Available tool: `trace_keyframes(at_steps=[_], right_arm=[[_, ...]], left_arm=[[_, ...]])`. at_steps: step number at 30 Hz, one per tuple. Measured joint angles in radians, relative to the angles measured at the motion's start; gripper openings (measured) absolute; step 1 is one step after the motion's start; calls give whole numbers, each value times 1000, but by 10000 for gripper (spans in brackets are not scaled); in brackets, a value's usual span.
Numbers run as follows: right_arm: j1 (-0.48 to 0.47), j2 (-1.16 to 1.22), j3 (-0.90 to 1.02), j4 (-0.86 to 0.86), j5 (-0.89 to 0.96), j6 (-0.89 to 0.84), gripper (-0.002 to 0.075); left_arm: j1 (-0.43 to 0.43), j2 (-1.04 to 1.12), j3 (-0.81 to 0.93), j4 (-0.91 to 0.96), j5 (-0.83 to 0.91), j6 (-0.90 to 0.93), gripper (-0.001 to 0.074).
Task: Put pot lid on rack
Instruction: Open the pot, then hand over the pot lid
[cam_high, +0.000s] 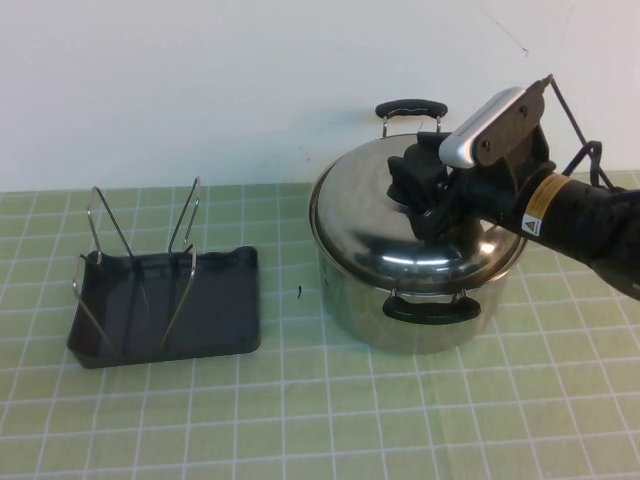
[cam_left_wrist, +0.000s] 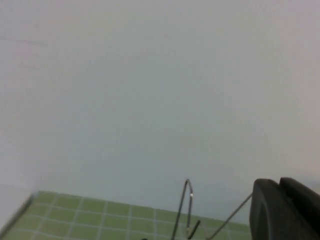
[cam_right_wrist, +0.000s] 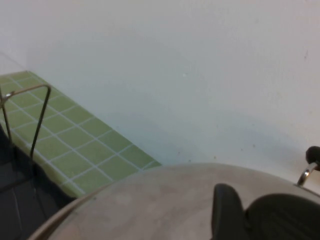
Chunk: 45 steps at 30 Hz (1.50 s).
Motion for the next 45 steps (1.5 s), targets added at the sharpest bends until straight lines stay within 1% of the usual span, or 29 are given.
trace_keyframes(at_steps=[4,6,7,8,9,10,11,13,15,17,18,21,24,27,30,32,34,35,36,38,40,42,43,45], right_arm=[[-2,-8,0,-26,-13,11,342],[-2,-28,2,-49,-7,11,342],[-2,-45,2,-58,-8,13,342],[-2,-70,2,-66,-8,13,342],[-2,-101,2,-70,-8,13,342],[-2,-135,2,-83,-15,13,342],[-2,-170,2,-98,-23,15,342],[2,-234,0,-134,-44,29,342],[20,-298,-10,-178,-56,86,342],[54,-344,-23,-232,-64,164,342],[82,-363,-29,-264,-67,207,342],[182,-389,-50,-342,-84,301,342],[305,-391,-64,-377,-88,341,342],[402,-380,-68,-379,-83,349,342],[468,-361,-68,-370,-68,351,342],[492,-345,-68,-366,-68,356,342],[513,-326,-68,-365,-74,359,342],[522,-315,-68,-365,-85,359,342],[527,-304,-68,-365,-98,359,342],[536,-285,-68,-363,-128,359,342],[538,-266,-68,-348,-162,361,342],[538,-257,-70,-328,-182,361,342],[538,-254,-70,-323,-187,363,342],[538,-250,-70,-320,-201,372,342]], left_arm=[[0,0,2,0,2,-253,-3],[0,0,2,0,4,-433,-1],[0,0,2,0,2,-510,6],[0,0,2,4,-6,-627,24],[0,0,2,17,-18,-705,53],[0,0,4,32,-32,-802,88],[0,0,5,67,-58,-899,146],[0,0,7,132,-108,-1078,285],[0,0,7,241,-186,-1278,453],[0,0,7,379,-266,-1459,563],[0,0,7,440,-295,-1560,598],[0,0,7,673,-405,-1829,631],[0,0,7,842,-497,-2007,631],[0,0,7,916,-563,-2089,631],[0,0,7,926,-596,-2114,631],[0,0,7,926,-603,-2118,630],[0,0,7,930,-605,-2125,615],[0,0,7,937,-605,-2124,594],[0,0,7,948,-607,-2125,561],[0,0,7,964,-610,-2127,462],[0,0,7,976,-613,-2127,338],[0,0,7,986,-630,-2132,180],[0,0,7,988,-649,-2132,125],[0,0,7,986,-669,-2130,113]])
